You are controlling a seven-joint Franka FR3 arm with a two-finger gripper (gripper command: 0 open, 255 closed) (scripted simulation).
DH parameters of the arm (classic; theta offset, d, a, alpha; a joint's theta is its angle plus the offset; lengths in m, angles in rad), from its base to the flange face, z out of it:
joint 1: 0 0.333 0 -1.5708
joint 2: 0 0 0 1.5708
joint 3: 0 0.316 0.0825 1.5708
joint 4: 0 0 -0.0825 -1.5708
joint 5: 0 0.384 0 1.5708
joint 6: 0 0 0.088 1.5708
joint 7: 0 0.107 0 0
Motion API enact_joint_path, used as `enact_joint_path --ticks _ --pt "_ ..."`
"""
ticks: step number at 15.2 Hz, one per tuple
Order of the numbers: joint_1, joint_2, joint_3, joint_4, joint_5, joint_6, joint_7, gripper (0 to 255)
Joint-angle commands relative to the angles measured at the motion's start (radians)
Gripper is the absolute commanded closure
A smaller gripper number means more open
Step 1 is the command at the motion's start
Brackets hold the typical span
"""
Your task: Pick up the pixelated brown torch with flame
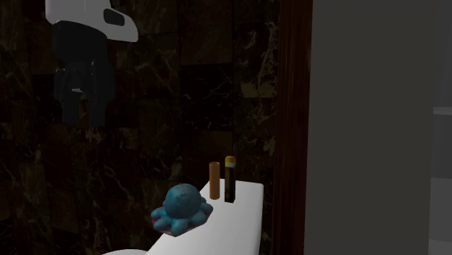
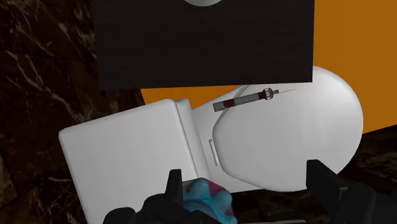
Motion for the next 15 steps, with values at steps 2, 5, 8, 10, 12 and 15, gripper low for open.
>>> enact_joint_path --ticks 2,5,8,10,12,15 --pt "-0.005 0.036 -0.001 0.010 -0.001 0.028 0.006 0" --pt "-0.019 0.144 -0.004 0.047 -0.005 0.105 0.022 0" --pt "-0.033 0.255 -0.008 0.095 -0.008 0.172 0.039 0" --pt "-0.041 0.329 -0.011 0.134 -0.011 0.212 0.050 0" --pt "-0.049 0.404 -0.015 0.177 -0.013 0.246 0.061 0" --pt "-0.060 0.515 -0.022 0.251 -0.016 0.289 0.077 0"
